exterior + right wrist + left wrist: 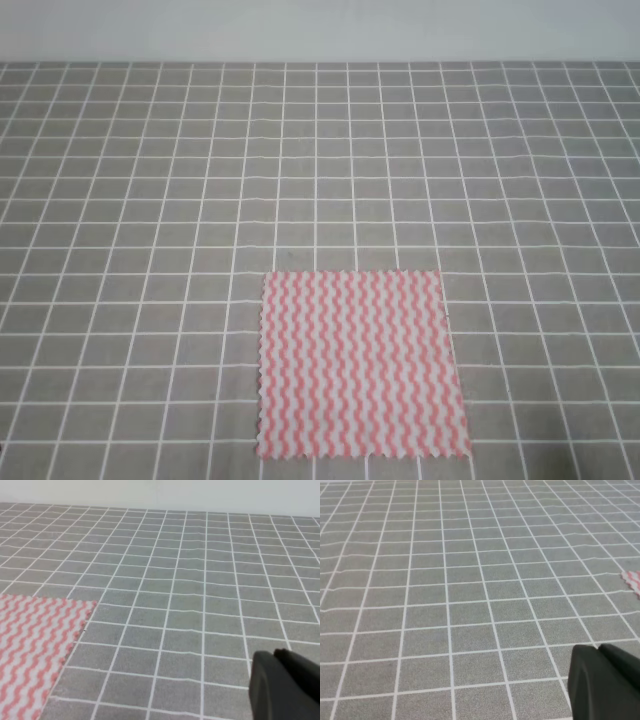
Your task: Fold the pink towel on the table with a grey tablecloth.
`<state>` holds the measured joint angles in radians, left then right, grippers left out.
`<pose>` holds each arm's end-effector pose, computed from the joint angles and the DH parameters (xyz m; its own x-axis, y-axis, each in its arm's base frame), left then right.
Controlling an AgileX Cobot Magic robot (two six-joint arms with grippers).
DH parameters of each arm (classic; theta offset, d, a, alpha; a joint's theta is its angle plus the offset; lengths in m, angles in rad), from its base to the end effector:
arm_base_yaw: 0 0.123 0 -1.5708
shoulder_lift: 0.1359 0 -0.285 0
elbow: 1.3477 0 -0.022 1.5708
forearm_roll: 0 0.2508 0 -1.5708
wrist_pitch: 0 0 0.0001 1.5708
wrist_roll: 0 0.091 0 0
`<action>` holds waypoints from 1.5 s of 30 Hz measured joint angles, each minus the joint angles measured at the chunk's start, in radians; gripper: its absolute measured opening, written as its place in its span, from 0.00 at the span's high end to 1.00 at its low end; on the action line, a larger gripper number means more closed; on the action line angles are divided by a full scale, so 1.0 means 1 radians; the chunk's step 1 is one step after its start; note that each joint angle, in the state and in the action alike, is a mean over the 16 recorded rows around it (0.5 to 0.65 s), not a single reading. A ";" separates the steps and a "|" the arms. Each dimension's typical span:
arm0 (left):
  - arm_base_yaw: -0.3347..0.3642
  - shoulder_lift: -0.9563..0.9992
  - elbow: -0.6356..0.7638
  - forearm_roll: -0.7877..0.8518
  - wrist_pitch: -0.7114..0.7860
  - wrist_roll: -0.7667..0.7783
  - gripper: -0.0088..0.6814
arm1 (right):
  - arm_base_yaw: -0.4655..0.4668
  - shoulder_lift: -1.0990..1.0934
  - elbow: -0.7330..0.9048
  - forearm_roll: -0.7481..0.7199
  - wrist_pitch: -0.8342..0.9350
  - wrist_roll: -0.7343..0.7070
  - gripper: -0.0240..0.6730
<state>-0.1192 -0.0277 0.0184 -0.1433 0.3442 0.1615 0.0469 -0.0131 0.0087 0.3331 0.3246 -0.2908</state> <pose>0.0515 -0.0106 0.1777 -0.2358 0.0549 -0.9702 0.1715 0.9851 0.0140 0.0527 0.0120 0.1832 -0.2182 0.0157 -0.9758 -0.1427 0.9886 0.0478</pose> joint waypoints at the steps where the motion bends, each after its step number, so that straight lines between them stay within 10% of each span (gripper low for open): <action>1: 0.000 -0.001 0.001 0.000 0.000 0.000 0.99 | 0.000 0.001 0.002 0.000 -0.001 0.000 0.99; 45: 0.000 -0.001 0.001 0.001 -0.020 0.000 0.99 | 0.000 -0.003 0.004 0.001 -0.006 0.000 0.99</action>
<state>-0.1191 -0.0291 0.0198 -0.1427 0.3244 0.1616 0.0470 -0.0163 0.0130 0.3346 0.3189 -0.2906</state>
